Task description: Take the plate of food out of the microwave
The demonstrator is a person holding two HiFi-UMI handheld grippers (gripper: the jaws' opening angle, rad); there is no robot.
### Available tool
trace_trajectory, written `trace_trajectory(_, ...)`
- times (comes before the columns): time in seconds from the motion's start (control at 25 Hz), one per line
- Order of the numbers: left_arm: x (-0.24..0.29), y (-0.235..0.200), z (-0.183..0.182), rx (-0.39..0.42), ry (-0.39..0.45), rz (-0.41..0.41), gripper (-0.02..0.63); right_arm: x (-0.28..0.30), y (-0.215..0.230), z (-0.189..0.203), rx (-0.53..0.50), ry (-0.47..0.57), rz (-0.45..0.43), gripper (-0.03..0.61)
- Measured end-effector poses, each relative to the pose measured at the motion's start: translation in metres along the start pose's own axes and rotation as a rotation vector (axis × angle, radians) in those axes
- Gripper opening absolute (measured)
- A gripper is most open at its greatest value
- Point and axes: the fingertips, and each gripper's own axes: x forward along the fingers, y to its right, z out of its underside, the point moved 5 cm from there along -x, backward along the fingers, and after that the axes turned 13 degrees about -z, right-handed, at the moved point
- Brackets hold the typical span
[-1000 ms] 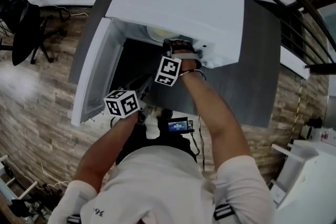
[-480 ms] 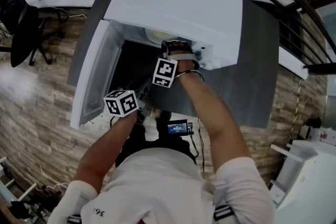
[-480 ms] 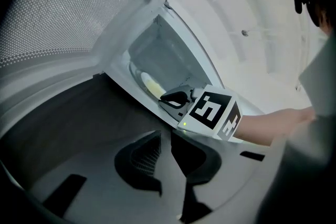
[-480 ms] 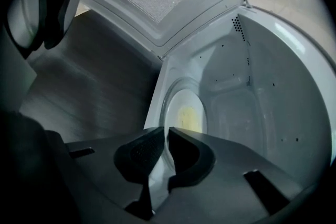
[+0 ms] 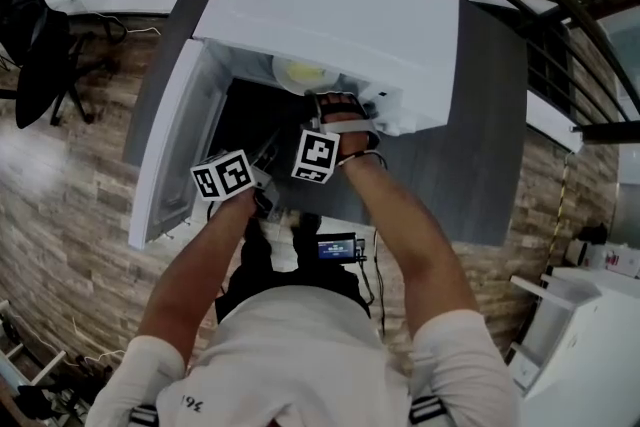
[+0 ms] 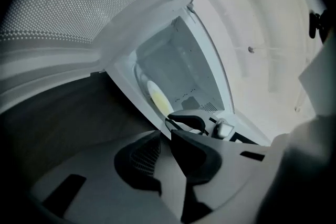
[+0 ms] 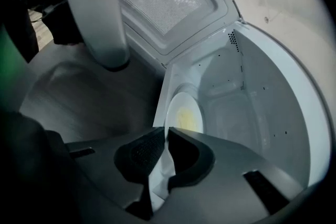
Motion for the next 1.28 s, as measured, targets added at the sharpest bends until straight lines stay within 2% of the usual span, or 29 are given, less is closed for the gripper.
trace_trajectory(0.12, 0.011, -0.004, -0.010, -0.042, 0.012, -0.003, 0.048, -0.006, 0.000, -0.001, 0.004, 0.024, 0.006, 0.025)
trace_trajectory(0.2, 0.020, -0.008, -0.015, -0.068, 0.013, -0.007, 0.108, -0.009, -0.003, -0.001, -0.005, 0.031, 0.005, 0.025)
trace_trajectory(0.32, 0.030, -0.008, -0.021, -0.102, 0.014, 0.008, 0.149, -0.013, -0.008, 0.001, -0.026, 0.032, -0.002, 0.025)
trace_trajectory(0.64, 0.044, -0.008, -0.036, -0.140, 0.040, 0.033, 0.153, -0.027, -0.015, -0.002, -0.036, 0.099, 0.034, 0.023)
trace_trajectory(1.0, 0.053, -0.009, -0.042, -0.173, 0.029, 0.054, 0.153, -0.044, -0.032, -0.004, -0.052, 0.143, 0.030, 0.021)
trace_trajectory(1.28, 0.059, -0.005, -0.036, -0.224, -0.007, 0.112, 0.149, -0.049, -0.039, -0.002, -0.075, 0.149, 0.057, 0.021)
